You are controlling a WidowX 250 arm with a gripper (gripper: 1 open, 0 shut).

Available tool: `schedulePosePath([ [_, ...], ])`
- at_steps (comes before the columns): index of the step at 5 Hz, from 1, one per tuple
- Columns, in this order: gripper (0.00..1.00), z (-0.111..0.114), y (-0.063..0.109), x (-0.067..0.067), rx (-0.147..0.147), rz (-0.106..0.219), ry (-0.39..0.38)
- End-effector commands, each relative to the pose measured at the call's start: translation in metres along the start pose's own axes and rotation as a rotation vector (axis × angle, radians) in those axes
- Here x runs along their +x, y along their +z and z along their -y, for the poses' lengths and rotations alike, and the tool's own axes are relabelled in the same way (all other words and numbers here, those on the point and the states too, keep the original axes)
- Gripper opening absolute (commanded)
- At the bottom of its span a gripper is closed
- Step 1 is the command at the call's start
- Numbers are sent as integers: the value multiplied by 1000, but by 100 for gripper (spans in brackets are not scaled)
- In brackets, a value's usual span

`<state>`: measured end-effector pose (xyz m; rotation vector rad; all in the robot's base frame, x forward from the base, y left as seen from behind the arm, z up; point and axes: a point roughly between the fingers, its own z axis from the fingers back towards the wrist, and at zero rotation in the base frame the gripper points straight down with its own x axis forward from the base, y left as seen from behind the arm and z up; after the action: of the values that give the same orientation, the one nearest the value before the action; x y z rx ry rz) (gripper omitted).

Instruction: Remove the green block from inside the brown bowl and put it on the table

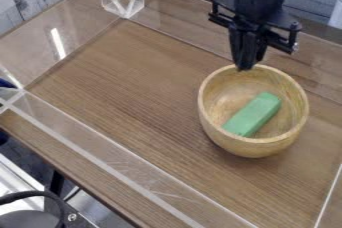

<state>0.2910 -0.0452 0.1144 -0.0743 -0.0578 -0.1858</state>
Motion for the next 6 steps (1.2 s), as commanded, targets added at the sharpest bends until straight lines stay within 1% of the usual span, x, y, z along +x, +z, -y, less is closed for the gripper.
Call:
schedulePosePath([
  [1, 0, 3, 8, 3, -2, 43, -17],
  [4, 0, 2, 7, 1, -9, 36, -22],
  [6, 0, 1, 10, 0, -12, 38, -23],
])
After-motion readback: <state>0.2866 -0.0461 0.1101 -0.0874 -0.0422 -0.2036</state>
